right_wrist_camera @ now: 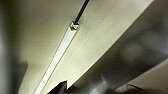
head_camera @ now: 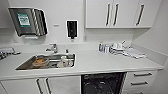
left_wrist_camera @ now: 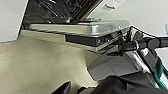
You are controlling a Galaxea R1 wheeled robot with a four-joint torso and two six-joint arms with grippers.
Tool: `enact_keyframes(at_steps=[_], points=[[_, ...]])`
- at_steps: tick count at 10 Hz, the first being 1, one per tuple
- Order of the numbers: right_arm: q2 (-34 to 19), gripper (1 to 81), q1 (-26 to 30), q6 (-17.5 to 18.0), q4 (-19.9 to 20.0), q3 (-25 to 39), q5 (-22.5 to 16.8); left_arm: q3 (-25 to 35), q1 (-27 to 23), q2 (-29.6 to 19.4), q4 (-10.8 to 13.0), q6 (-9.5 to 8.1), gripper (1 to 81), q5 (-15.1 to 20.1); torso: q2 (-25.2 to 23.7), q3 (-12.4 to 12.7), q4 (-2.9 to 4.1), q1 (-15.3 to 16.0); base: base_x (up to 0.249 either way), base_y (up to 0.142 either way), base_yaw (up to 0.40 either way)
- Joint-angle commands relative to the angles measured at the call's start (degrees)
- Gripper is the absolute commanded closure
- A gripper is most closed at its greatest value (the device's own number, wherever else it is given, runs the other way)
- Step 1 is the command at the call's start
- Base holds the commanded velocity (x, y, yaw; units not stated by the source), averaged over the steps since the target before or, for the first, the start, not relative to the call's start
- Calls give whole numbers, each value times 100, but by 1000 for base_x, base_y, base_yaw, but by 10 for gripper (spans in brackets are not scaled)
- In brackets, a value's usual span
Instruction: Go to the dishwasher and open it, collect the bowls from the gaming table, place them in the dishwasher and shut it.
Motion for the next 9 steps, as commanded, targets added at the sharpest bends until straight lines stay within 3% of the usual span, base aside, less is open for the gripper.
enact_keyframes(at_steps=[1,4,9], points=[[118,10,108,-302,-452,46,-1124,158,-486,-142,41,42,10,153,2,0,0,0,-101,0,0],[399,10,-156,-311,-689,-436,-905,124,-205,59,260,42,10,152,2,0,0,2,-106,0,0],[549,10,-385,-319,-926,-824,-746,-166,112,305,296,42,10,82,-2,0,0,-5,-63,0,0]])
